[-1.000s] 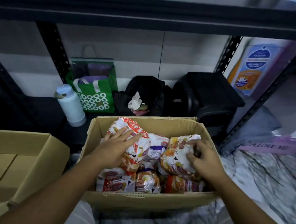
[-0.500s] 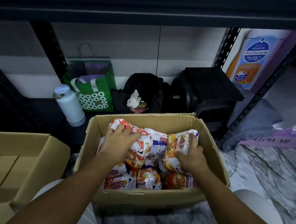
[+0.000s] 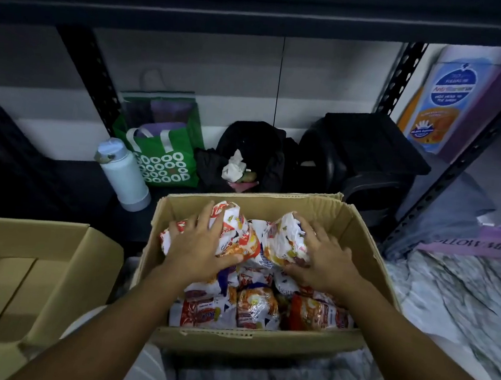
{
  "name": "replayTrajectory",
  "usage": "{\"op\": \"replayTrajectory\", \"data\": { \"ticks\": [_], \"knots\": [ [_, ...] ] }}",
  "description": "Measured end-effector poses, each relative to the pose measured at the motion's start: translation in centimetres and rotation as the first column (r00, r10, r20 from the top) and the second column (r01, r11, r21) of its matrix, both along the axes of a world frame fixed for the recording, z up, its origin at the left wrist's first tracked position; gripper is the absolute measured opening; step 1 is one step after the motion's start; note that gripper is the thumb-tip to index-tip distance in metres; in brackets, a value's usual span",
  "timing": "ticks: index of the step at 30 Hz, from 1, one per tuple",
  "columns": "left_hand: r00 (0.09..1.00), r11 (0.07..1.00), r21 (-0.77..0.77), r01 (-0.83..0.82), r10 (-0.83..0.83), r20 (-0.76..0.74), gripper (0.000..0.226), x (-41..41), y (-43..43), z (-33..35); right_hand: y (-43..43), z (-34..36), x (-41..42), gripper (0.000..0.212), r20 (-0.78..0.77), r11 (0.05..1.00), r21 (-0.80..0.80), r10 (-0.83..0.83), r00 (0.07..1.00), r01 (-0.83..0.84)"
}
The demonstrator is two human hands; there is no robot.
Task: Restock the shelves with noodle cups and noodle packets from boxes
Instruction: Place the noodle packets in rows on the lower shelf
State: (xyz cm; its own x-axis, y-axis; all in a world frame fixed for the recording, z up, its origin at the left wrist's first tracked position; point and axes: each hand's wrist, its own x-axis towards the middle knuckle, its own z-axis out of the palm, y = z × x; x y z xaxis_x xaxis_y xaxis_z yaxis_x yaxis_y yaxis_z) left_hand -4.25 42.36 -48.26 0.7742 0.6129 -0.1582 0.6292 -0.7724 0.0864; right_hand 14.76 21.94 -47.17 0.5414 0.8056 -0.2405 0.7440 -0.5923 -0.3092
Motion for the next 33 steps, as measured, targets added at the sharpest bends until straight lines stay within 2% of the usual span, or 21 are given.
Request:
{"op": "replayTrajectory", "data": {
  "ticks": [3, 8, 11, 14, 16, 19, 22, 24, 26, 29, 31, 33],
  "knots": [
    [1.000, 1.000, -0.012, 0.011, -0.010, 0.028, 0.114, 1.2, 0.0, -0.3, 0.4, -1.3, -0.1, 0.109, 0.063, 0.999, 0.038, -0.020, 0.998, 0.018],
    [0.996, 0.979, -0.185, 0.089, -0.089, 0.007, 0.109, 1.7, 2.3, 0.7, 1.3, -1.7, 0.0, 0.097, 0.109, 1.000, -0.006, -0.018, 0.994, 0.019],
    [0.991, 0.941, -0.316, 0.125, -0.133, -0.003, 0.112, 1.1, 4.6, 0.6, 2.1, -0.9, 1.5, 0.092, 0.066, 1.000, 0.014, -0.016, 0.998, 0.016],
    [0.997, 0.936, -0.344, 0.073, -0.059, 0.052, 0.111, 0.6, 5.2, 0.3, 2.9, 1.0, 2.6, 0.093, 0.005, 0.990, 0.137, 0.023, 1.000, -0.023],
    [0.998, 0.951, -0.309, 0.024, -0.003, 0.067, 0.112, 0.6, 4.9, -0.1, 3.5, 1.5, 2.7, 0.096, 0.023, 0.984, 0.171, 0.047, 0.999, -0.050],
    [0.998, 0.966, -0.255, -0.028, 0.042, 0.047, 0.112, 1.1, 4.4, -0.7, 4.0, 0.6, 2.6, 0.093, 0.003, 0.991, 0.120, 0.061, 0.998, -0.061],
    [0.999, 0.977, -0.211, -0.035, 0.042, 0.028, 0.112, 1.4, 3.7, -0.8, 4.0, -0.4, 2.8, 0.089, -0.023, 0.993, 0.106, 0.045, 0.999, -0.043],
    [0.999, 0.981, -0.193, -0.006, 0.014, 0.037, 0.112, 1.3, 3.3, -0.4, 3.5, -0.1, 3.0, 0.085, 0.020, 0.993, 0.088, 0.075, 0.997, -0.076],
    [0.996, 0.988, -0.143, 0.057, -0.047, 0.073, 0.107, 0.8, 2.8, 0.1, 2.6, 0.5, 3.3, 0.079, 0.097, 0.986, 0.079, 0.140, 0.985, -0.148],
    [0.975, 0.978, 0.038, 0.205, -0.208, 0.083, 0.094, -0.3, 2.4, 1.4, 0.8, 1.4, 3.8, 0.072, 0.258, 0.959, 0.003, 0.273, 0.927, -0.284],
    [0.939, 0.921, 0.205, 0.330, -0.343, 0.031, 0.088, -0.7, 2.3, 1.7, -0.2, 1.3, 4.1, 0.071, 0.325, 0.934, -0.085, 0.356, 0.876, -0.347],
    [0.908, 0.871, 0.274, 0.409, -0.417, -0.031, 0.086, -0.8, 2.3, 1.4, -1.1, 0.8, 4.2, 0.072, 0.320, 0.915, -0.180, 0.403, 0.858, -0.362]
  ]
}}
